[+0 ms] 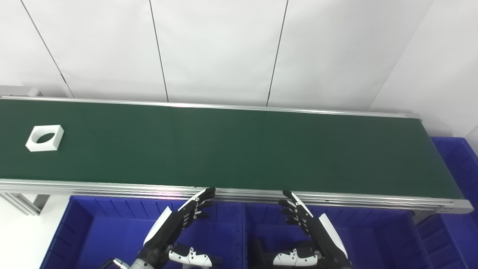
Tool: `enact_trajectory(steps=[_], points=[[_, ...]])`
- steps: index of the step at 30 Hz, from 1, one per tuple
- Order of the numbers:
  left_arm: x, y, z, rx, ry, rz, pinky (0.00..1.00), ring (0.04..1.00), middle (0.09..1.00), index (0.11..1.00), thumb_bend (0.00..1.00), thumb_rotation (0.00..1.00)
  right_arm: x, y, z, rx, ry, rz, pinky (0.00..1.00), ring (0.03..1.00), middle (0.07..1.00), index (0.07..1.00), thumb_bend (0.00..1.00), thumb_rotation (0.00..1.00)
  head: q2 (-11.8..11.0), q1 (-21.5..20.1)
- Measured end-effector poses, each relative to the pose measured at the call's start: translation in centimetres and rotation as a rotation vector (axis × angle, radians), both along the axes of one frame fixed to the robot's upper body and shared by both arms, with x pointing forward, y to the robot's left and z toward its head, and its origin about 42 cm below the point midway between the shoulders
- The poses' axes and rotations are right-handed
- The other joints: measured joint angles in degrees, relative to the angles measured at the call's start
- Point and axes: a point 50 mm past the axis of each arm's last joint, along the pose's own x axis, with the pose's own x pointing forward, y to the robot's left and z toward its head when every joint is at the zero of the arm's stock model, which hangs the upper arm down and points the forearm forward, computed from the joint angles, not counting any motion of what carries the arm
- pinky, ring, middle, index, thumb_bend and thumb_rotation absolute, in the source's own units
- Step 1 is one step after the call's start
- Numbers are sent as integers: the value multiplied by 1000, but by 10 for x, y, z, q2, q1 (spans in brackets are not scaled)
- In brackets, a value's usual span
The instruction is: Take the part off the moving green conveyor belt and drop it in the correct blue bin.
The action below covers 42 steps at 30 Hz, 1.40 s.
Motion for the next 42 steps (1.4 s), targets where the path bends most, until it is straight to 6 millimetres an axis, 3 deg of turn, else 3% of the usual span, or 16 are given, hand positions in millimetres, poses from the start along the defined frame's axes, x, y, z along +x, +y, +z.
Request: enact_trajectory(steps=[34, 39, 42], points=[[0, 0, 0, 6, -6, -2, 804, 894, 928, 918, 791, 73, -1, -2, 0, -13, 1, 10, 795, 869, 896, 977, 863, 138, -11, 7], [-1, -1, -3, 4, 1, -2, 789, 890, 932, 922, 796, 53, -1, -3, -1, -14, 3, 12, 802, 871, 895, 981, 861, 127, -20, 27], [-1, -6, -4, -9, -4, 0, 784, 889, 933, 925, 794, 47, -1, -6, -4, -17, 11, 15, 795, 871, 896, 983, 857, 116, -39, 74]])
